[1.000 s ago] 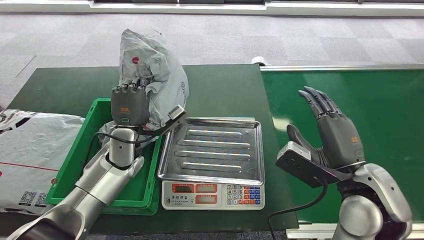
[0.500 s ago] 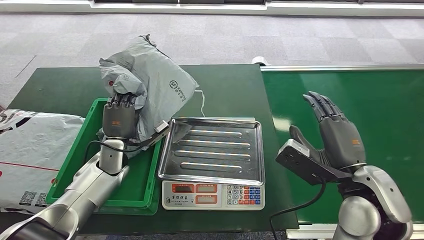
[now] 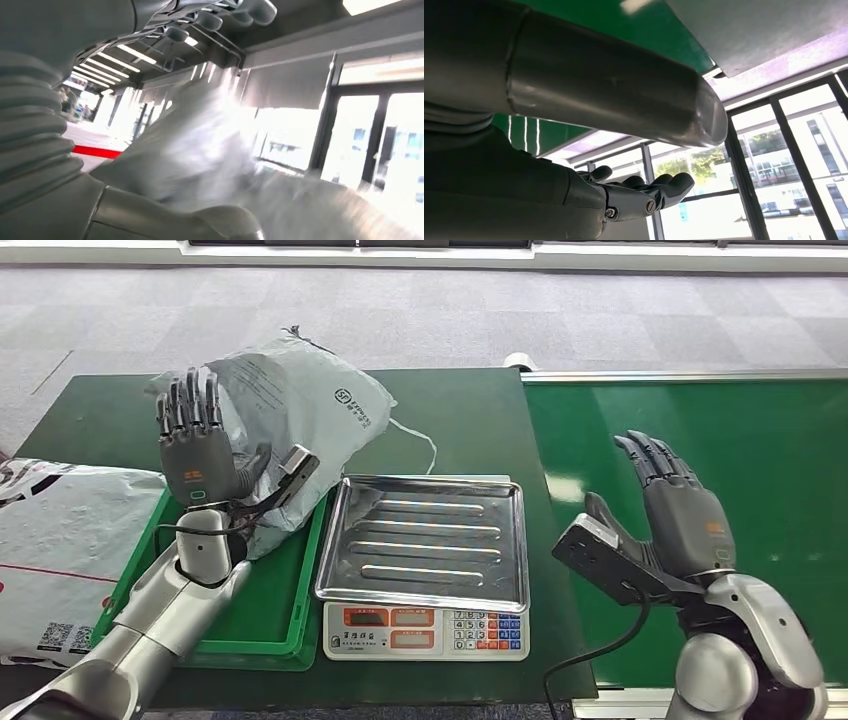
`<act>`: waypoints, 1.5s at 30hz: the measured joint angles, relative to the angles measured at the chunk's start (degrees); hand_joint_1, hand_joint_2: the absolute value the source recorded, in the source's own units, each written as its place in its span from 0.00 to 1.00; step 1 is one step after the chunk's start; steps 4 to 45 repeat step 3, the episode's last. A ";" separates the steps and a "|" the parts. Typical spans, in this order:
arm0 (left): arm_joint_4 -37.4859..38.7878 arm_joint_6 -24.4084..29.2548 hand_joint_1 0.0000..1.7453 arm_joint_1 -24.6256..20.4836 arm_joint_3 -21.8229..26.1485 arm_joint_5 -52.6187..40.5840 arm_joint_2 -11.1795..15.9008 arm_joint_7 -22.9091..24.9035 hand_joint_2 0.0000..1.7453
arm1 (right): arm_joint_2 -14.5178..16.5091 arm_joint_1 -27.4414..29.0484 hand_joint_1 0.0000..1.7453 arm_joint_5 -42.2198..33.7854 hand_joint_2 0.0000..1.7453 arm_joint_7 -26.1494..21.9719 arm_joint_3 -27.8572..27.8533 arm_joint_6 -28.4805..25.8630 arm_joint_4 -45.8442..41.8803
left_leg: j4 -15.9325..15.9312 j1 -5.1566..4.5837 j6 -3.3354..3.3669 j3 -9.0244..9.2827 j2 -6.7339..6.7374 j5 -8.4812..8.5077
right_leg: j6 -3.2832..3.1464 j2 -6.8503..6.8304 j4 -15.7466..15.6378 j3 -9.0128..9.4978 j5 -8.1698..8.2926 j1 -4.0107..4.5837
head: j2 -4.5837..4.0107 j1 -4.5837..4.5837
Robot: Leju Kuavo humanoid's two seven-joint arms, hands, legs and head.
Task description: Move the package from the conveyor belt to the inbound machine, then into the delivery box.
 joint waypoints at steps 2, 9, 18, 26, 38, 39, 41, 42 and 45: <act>-8.38 0.01 0.00 2.66 2.05 2.92 -1.08 -5.14 0.00 | -0.01 0.01 0.00 0.11 0.00 0.13 0.01 0.00 0.09 | 0.01 0.00 0.00 -0.03 0.02 0.00 | 0.00 0.02 0.00 -0.07 0.00 -0.02 | 0.00 -0.02; -10.57 0.01 0.00 3.41 2.71 3.97 -1.54 -6.98 0.00 | -0.01 0.02 0.00 0.14 0.00 0.17 0.01 0.00 0.12 | 0.02 0.00 0.01 -0.04 0.02 0.00 | 0.00 0.03 0.00 -0.09 -0.01 -0.03 | 0.00 -0.03; -10.57 0.01 0.00 3.41 2.71 3.97 -1.54 -6.98 0.00 | -0.01 0.02 0.00 0.14 0.00 0.17 0.01 0.00 0.12 | 0.02 0.00 0.01 -0.04 0.02 0.00 | 0.00 0.03 0.00 -0.09 -0.01 -0.03 | 0.00 -0.03; -10.57 0.01 0.00 3.41 2.71 3.97 -1.54 -6.98 0.00 | -0.01 0.02 0.00 0.14 0.00 0.17 0.01 0.00 0.12 | 0.02 0.00 0.01 -0.04 0.02 0.00 | 0.00 0.03 0.00 -0.09 -0.01 -0.03 | 0.00 -0.03; -10.57 0.01 0.00 3.41 2.71 3.97 -1.54 -6.98 0.00 | -0.01 0.02 0.00 0.14 0.00 0.17 0.01 0.00 0.12 | 0.02 0.00 0.01 -0.04 0.02 0.00 | 0.00 0.03 0.00 -0.09 -0.01 -0.03 | 0.00 -0.03; -10.57 0.01 0.00 3.41 2.71 3.97 -1.54 -6.98 0.00 | -0.01 0.02 0.00 0.14 0.00 0.17 0.01 0.00 0.12 | 0.02 0.00 0.01 -0.04 0.02 0.00 | 0.00 0.03 0.00 -0.09 -0.01 -0.03 | 0.00 -0.03; -10.57 0.01 0.00 3.41 2.71 3.97 -1.54 -6.98 0.00 | -0.01 0.02 0.00 0.14 0.00 0.17 0.01 0.00 0.12 | 0.02 0.00 0.01 -0.04 0.02 0.00 | 0.00 0.03 0.00 -0.09 -0.01 -0.03 | 0.00 -0.03; -10.57 0.01 0.00 3.41 2.71 3.97 -1.54 -6.98 0.00 | -0.01 0.02 0.00 0.14 0.00 0.17 0.01 0.00 0.12 | 0.02 0.00 0.01 -0.04 0.02 0.00 | 0.00 0.03 0.00 -0.09 -0.01 -0.03 | 0.00 -0.03; -10.57 0.01 0.00 3.41 2.71 3.97 -1.54 -6.98 0.00 | -0.01 0.02 0.00 0.14 0.00 0.17 0.01 0.00 0.12 | 0.02 0.00 0.01 -0.04 0.02 0.00 | 0.00 0.03 0.00 -0.09 -0.01 -0.03 | 0.00 -0.03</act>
